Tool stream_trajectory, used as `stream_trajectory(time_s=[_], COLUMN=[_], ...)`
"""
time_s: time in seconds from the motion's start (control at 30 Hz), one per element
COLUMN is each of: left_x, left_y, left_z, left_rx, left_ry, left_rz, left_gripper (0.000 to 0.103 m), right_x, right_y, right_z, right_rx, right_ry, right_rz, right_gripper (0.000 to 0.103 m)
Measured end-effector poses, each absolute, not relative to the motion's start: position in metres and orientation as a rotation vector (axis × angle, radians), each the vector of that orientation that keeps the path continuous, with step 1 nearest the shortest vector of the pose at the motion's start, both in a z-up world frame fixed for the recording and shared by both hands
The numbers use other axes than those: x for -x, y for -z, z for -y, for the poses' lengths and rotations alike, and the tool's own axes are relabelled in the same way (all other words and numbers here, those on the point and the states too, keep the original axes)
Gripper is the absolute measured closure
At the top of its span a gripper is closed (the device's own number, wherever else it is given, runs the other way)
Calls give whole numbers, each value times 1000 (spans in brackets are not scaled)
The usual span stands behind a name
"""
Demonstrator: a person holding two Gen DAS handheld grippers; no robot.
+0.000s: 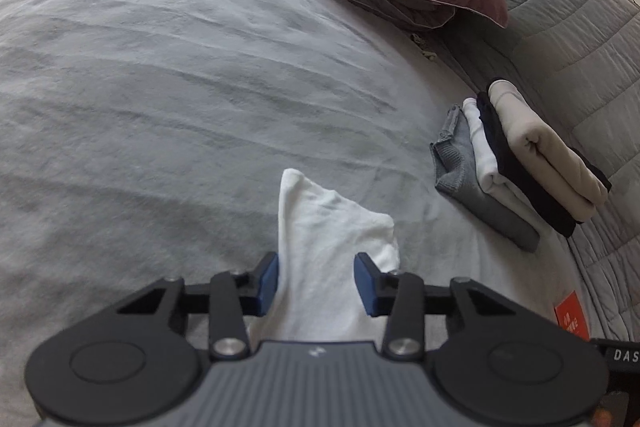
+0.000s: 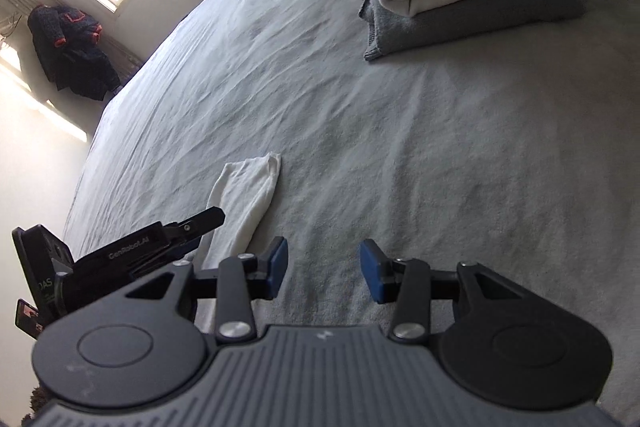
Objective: Fold clothes
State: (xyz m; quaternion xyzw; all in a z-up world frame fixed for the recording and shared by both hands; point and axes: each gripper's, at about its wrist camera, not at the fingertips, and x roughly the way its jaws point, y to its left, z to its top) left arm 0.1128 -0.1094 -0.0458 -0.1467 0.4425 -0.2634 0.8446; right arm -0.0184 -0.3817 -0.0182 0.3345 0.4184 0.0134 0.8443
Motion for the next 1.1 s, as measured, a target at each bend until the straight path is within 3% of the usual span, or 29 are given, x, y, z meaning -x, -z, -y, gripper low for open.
stream_trajectory(time_s=[0.2, 0.27, 0.67, 1.1], left_x=[-122, -120, -53, 32], left_y=[47, 43, -8, 18], left_z=[127, 129, 161, 182], left_rx=[318, 347, 325, 176], left_ry=[490, 508, 755, 878], left_rz=[-942, -962, -852, -788], left_gripper=[95, 100, 100, 100], right_x=[22, 24, 45, 57], right_y=[17, 16, 21, 49], right_z=[392, 395, 431, 446], right_rx=[-739, -746, -1026, -1303], right_ry=[-29, -31, -97, -182], right_rz=[-866, -862, -813, -897], right_gripper=[58, 58, 58, 58])
